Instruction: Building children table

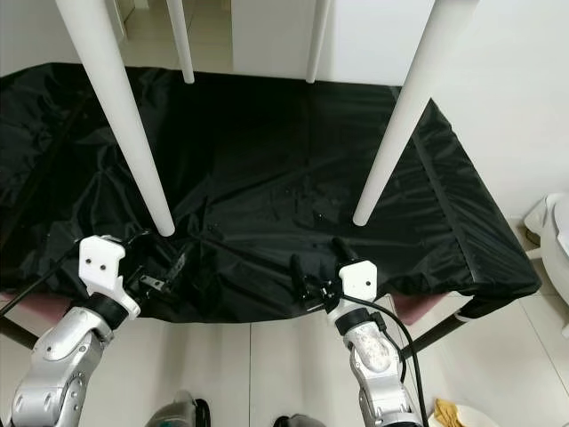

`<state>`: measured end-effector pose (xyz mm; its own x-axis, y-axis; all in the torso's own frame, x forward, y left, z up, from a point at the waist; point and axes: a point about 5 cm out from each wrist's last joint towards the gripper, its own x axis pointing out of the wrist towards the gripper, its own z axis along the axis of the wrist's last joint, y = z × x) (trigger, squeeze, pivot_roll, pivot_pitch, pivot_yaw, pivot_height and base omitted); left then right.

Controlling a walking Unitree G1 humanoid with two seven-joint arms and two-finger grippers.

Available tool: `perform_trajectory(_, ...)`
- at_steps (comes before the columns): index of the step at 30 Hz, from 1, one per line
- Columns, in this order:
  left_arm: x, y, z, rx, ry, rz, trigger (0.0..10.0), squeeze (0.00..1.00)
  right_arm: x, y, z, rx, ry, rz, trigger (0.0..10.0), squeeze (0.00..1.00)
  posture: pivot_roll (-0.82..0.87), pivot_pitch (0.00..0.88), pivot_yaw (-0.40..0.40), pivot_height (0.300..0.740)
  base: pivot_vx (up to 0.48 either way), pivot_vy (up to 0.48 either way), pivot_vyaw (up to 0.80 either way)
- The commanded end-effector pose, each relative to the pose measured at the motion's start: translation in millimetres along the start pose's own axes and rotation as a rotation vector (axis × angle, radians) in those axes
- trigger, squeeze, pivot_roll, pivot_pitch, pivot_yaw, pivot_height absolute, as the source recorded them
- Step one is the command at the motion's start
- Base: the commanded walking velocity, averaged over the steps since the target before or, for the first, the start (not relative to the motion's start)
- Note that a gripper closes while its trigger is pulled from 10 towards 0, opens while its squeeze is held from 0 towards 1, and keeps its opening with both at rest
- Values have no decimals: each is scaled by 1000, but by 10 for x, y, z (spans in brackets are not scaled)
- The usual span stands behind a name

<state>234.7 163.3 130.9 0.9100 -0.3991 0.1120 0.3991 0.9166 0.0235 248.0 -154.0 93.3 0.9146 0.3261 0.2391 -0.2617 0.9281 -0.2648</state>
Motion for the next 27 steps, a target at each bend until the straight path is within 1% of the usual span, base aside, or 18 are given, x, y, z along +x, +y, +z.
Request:
perform_trajectory(1, -91, -16, -58, -28, 4, -19, 10000, 0, -133, -40, -69, -26, 27, 6, 10000, 0, 62, 71, -16, 740, 0, 0, 0)
perform_trajectory(3, -178, -35, -118, -45, 20, -16, 10000, 0, -238, -62, -109, -27, 44, 10, 10000, 0, 56, 70, -11, 740, 0, 0, 0)
perform_trajectory(4, -178, -35, -118, -45, 20, -16, 10000, 0, -238, -62, -109, -27, 44, 10, 10000, 0, 56, 70, -11, 740, 0, 0, 0)
perform_trajectory(5, -262, -44, -222, -68, 53, 1, 10000, 0, -349, -69, -159, -27, 66, 5, 10000, 0, 54, 72, -8, 740, 0, 0, 0)
perform_trajectory(6, -297, -54, -271, -67, 59, -1, 10000, 0, -404, -65, -189, -30, 74, 2, 10000, 0, 47, 71, -4, 740, 0, 0, 0)
perform_trajectory(7, -297, -54, -271, -67, 59, -1, 10000, 0, -404, -65, -189, -30, 74, 2, 10000, 0, 47, 71, -4, 740, 0, 0, 0)
perform_trajectory(9, -338, -56, -334, -75, 59, 7, 10000, 0, -494, -45, -240, -29, 90, 2, 10000, 0, 40, 70, 2, 740, 0, 0, 0)
perform_trajectory(11, -355, -48, -369, -68, 60, 14, 10000, 0, -537, -38, -266, -35, 97, 2, 10000, 0, 38, 68, 2, 740, 0, 0, 0)
perform_trajectory(13, -409, -17, -490, -70, 87, 31, 10000, 0, -662, -47, -372, -39, 153, -15, 10000, 0, 29, 67, 12, 740, 0, 0, 0)
perform_trajectory(16, -442, -2, -557, -86, 104, 37, 10000, 0, -720, -53, -426, -37, 184, -25, 10000, 0, 29, 67, 12, 740, 0, 0, 0)
perform_trajectory(17, -497, 21, -667, -87, 140, 45, 10000, 0, -801, -59, -507, -33, 232, -28, 10000, 0, 20, 65, 19, 740, 0, 0, 0)
perform_trajectory(18, -497, 21, -667, -87, 140, 45, 10000, 0, -801, -59, -507, -33, 232, -28, 10000, 0, 20, 65, 19, 740, 0, 0, 0)
perform_trajectory(20, -640, 68, -911, -105, 230, 76, 10000, 0, -969, -86, -701, -20, 357, -41, 10000, 0, 15, 60, 27, 740, 0, 0, 0)
perform_trajectory(21, -685, 76, -978, -107, 257, 81, 10000, 0, -1020, -94, -758, -10, 396, -47, 10000, 0, 15, 60, 27, 740, 0, 0, 0)
perform_trajectory(23, -685, 76, -978, -107, 257, 81, 10000, 0, -1020, -94, -758, -10, 396, -47, 10000, 0, 15, 60, 27, 740, 0, 0, 0)
perform_trajectory(24, -731, 82, -1059, -113, 292, 92, 10000, 0, -1073, -99, -824, 0, 444, -59, 10000, 0, 11, 58, 29, 740, 0, 0, 0)
perform_trajectory(25, -731, 82, -1059, -113, 292, 92, 10000, 0, -1073, -99, -824, 0, 444, -59, 10000, 0, 11, 58, 29, 740, 0, 0, 0)
perform_trajectory(27, -816, 92, -1252, -144, 362, 131, 10000, 0, -1165, -100, -989, 35, 565, -88, 10000, 0, 5, 53, 21, 740, 0, 0, 0)
